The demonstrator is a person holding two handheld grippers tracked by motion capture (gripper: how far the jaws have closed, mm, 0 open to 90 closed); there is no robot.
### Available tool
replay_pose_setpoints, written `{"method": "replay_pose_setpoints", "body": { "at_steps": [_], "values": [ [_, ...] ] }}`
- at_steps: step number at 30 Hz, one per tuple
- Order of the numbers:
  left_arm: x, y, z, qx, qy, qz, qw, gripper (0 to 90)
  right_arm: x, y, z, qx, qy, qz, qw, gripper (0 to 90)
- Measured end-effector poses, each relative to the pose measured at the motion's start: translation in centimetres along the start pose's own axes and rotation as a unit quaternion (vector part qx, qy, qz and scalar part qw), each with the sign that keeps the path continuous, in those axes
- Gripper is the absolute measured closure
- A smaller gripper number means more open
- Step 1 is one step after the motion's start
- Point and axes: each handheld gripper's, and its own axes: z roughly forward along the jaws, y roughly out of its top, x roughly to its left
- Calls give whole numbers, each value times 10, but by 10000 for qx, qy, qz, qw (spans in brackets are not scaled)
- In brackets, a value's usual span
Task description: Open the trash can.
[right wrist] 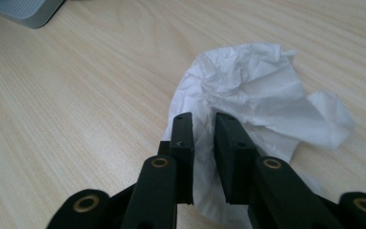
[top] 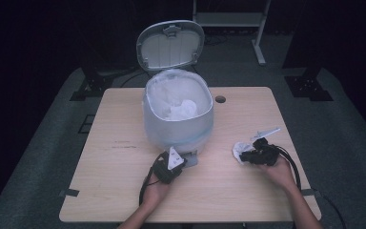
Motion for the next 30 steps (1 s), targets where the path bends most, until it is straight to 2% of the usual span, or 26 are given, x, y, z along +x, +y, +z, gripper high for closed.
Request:
{"method": "replay_pose_setpoints", "body": {
  "at_steps": [13,21,30],
  "values": [
    [0,0,0,-4,0,3,10000,877,3,3,2,97,62,-88,9999,869],
    [0,0,0,-7,-1,-1,10000,878,7,7,-6,-21,173,-104,9998,876],
    [0,0,0,1,1,-4,10000,877,15,19,-24,-254,359,-223,9988,876]
  ]
}}
